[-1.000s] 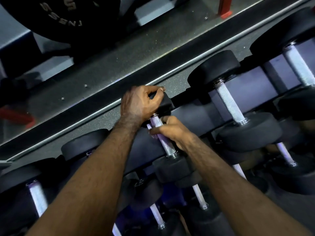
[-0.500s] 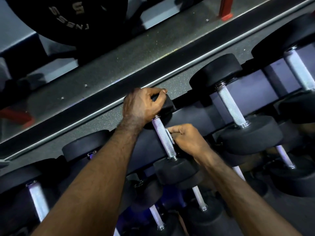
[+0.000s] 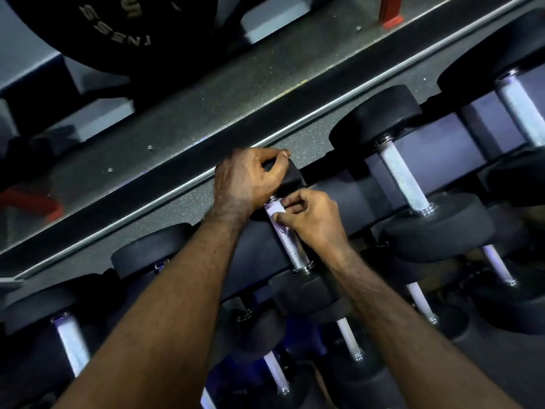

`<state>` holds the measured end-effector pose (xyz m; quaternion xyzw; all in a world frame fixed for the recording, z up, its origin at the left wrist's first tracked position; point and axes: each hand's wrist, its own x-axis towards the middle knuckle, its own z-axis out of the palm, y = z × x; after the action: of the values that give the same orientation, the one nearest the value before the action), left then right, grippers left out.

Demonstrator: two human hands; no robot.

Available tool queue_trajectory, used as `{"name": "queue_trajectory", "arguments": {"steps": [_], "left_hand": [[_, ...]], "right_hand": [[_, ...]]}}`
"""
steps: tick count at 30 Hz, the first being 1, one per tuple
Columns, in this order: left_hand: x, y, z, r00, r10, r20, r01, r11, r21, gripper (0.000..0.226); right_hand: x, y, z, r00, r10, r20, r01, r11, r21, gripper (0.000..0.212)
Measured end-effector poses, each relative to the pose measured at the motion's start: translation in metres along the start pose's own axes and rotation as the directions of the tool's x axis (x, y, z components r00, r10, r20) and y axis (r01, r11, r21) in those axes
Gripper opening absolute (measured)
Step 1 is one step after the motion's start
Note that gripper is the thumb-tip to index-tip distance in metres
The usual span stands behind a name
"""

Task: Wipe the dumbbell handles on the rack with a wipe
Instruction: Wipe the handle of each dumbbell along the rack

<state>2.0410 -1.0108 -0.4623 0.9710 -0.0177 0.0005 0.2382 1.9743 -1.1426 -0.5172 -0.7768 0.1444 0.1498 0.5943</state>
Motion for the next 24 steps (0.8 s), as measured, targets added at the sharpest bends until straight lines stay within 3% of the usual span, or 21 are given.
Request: {"name": "queue_trajectory", "arguments": {"steps": [6, 12, 14, 17, 20, 24], "left_hand": [[0.001, -0.001, 0.000, 1.000, -0.008, -0.008, 0.008, 1.000, 0.010, 0.047], [0.001, 0.000, 0.000, 1.000, -0.011, -0.004, 0.011, 1.000, -0.001, 0.045], [0.001, 0.000, 0.001, 1.000, -0.011, 0.002, 0.011, 1.000, -0.001, 0.046], [0.002, -0.001, 0.001, 1.000, -0.009, -0.011, 0.009, 1.000, -0.002, 0.049], [0.002, -0.002, 0.002, 1.000, -0.008, -0.005, 0.008, 1.000, 0.003, 0.049], [0.001, -0.001, 0.001, 1.000, -0.011, -0.012, 0.011, 1.000, -0.004, 0.046]], "right_hand": [[-0.026, 0.029, -0.029, 0.976, 0.132, 0.176, -0.085, 0.964, -0.253, 0.026], [0.001, 0.003, -0.011, 0.994, 0.035, 0.108, -0.030, 0.998, -0.051, 0.020], [-0.002, 0.010, -0.013, 0.992, 0.043, 0.118, -0.033, 0.996, -0.086, 0.017], [-0.017, 0.028, -0.025, 0.964, 0.131, 0.232, -0.102, 0.986, -0.132, 0.015], [-0.008, 0.017, -0.020, 0.919, 0.191, 0.345, -0.210, 0.977, 0.018, 0.033], [0.013, -0.003, 0.009, 0.885, 0.231, 0.404, -0.316, 0.936, 0.157, 0.029]]}}
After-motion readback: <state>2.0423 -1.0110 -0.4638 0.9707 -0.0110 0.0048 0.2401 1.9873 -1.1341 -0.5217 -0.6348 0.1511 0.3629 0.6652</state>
